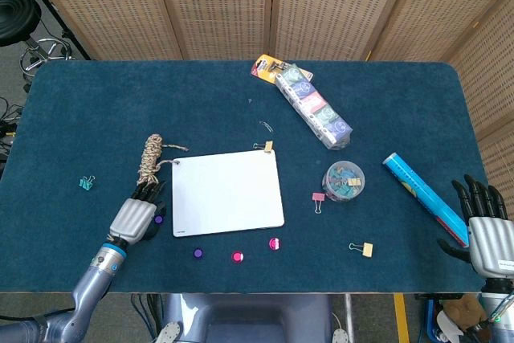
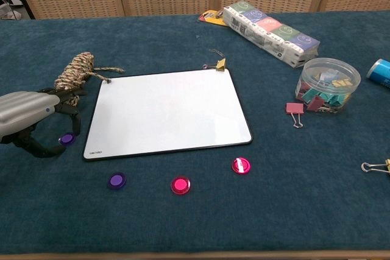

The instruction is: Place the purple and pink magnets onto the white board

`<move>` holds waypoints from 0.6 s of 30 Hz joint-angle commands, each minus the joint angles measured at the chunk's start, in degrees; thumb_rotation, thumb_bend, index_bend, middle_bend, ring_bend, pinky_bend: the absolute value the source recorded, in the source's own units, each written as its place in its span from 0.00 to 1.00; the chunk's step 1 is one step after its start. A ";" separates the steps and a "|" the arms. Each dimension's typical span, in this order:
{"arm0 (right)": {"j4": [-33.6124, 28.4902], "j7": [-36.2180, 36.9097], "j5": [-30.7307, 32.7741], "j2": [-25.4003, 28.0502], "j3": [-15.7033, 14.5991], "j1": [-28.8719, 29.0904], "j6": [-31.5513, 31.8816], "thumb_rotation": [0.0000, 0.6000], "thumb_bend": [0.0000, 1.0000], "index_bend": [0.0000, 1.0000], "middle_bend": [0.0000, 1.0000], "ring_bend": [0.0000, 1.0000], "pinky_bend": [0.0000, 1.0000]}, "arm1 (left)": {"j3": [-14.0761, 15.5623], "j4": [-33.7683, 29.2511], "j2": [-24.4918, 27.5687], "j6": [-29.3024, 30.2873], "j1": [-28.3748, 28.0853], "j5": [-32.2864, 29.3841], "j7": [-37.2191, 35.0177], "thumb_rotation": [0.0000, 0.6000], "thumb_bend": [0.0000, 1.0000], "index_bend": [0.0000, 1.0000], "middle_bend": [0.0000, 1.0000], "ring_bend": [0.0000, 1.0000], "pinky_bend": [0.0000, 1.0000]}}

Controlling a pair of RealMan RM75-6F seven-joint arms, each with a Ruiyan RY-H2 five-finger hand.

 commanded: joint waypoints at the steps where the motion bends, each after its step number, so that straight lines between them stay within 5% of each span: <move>1: -0.03 0.10 0.02 0.04 0.01 -0.01 0.01 1.00 0.00 0.00 0.00 0.00 0.00 | 0.04 -0.03 0.03 0.15 -0.04 -0.10 0.13 1.00 0.37 0.52 0.00 0.00 0.00; 18: -0.30 0.45 0.32 0.26 -0.10 0.02 -0.44 1.00 0.00 0.00 0.00 0.00 0.00 | -3.62 -4.14 1.75 0.90 -2.84 -1.29 1.24 1.00 0.38 0.55 0.00 0.00 0.00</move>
